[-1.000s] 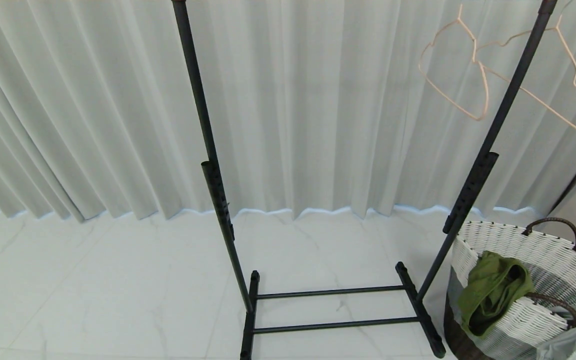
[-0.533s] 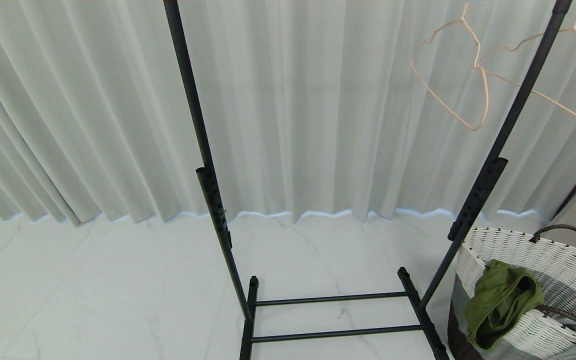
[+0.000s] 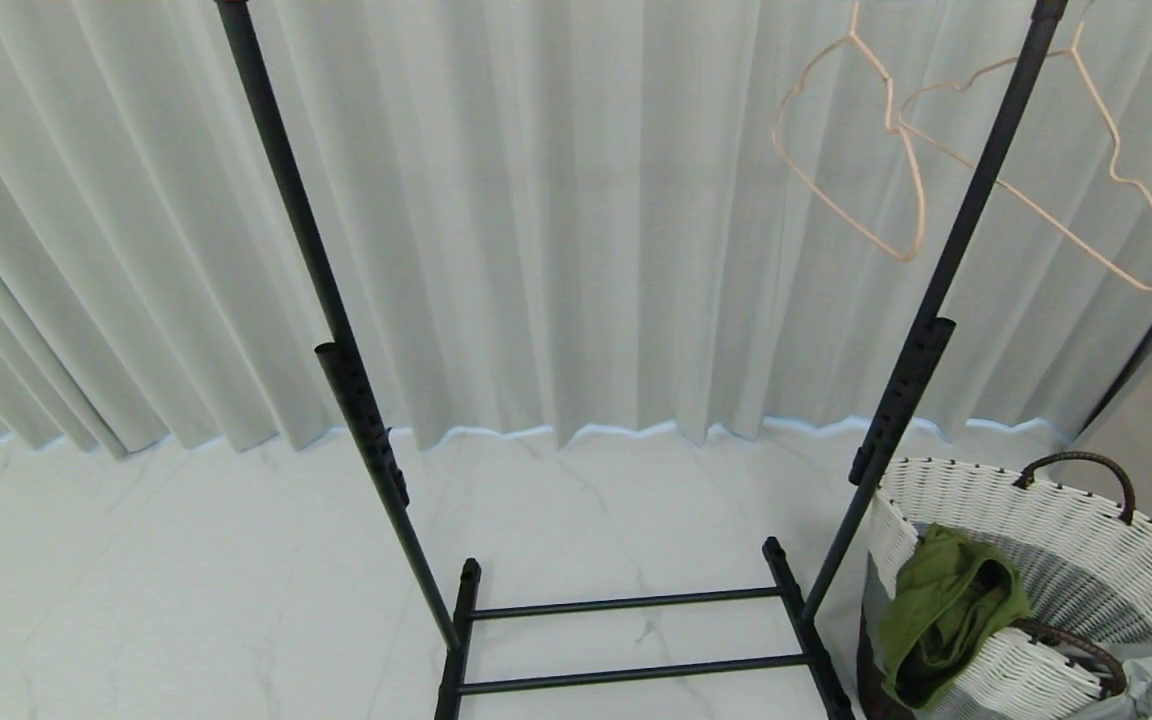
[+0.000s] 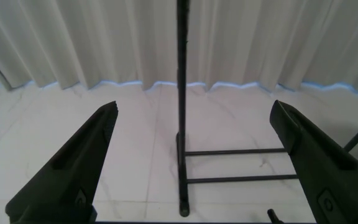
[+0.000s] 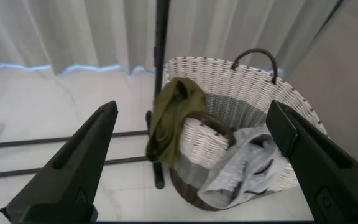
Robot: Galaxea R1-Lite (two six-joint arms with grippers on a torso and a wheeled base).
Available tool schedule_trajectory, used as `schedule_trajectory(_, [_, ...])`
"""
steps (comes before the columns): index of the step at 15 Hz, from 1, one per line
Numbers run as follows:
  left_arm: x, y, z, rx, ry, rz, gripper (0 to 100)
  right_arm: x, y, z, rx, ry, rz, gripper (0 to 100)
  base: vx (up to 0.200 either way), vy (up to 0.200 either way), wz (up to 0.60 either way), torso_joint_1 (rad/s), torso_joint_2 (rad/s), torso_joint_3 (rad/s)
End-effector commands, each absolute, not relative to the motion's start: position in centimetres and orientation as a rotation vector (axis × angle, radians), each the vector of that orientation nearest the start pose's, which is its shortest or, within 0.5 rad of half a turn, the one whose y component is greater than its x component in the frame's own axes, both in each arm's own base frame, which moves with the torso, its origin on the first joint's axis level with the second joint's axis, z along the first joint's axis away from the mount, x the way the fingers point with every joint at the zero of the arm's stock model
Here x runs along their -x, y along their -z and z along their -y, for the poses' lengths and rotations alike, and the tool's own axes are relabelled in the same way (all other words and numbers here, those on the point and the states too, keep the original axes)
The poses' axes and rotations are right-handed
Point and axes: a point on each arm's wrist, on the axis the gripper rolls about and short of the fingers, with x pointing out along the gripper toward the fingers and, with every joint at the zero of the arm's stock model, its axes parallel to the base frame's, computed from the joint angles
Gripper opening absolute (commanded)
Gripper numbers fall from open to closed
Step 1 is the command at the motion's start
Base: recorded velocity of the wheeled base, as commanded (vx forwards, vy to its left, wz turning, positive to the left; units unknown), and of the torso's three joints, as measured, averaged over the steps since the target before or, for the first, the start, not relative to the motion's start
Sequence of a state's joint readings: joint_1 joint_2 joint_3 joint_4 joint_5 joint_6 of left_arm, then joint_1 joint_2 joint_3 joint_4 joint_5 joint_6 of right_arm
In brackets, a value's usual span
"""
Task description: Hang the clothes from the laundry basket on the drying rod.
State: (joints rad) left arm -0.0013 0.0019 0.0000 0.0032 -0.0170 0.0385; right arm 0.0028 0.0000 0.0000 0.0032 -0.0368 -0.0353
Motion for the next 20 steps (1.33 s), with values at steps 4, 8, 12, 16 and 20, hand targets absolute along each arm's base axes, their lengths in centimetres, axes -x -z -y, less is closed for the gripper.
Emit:
schedule_trajectory(4, [2.26,-7.51,0.03,-0.038,0.019,-0.007,100,2.28,-7.53,0.10,0.005,0.037,-0.002,100,0.000,-0.200,0.00,0.002,0.00,0.002])
schedule_trajectory(8, [2.26,-7.52,0.03,-0.038,0.019,-0.006,100,2.28,-7.53,0.10,-0.008,0.037,-0.001,100,0.000,-0.200,0.00,0.002,0.00,0.001])
schedule_trajectory(12, [2.27,-7.52,0.03,-0.037,0.018,-0.004,100,2.28,-7.53,0.10,-0.006,0.037,-0.001,100,0.000,0.000,0.00,0.000,0.00,0.000])
schedule_trajectory(16, [2.26,-7.52,0.03,-0.037,0.019,-0.006,100,2.28,-7.53,0.10,-0.017,0.037,-0.001,100,0.000,0.000,0.00,-0.008,0.03,0.020])
schedule_trajectory(20, [2.27,-7.52,0.03,-0.037,0.018,-0.004,100,2.26,-7.54,0.09,0.002,0.035,-0.005,100,0.000,0.000,0.00,-0.076,0.26,0.181])
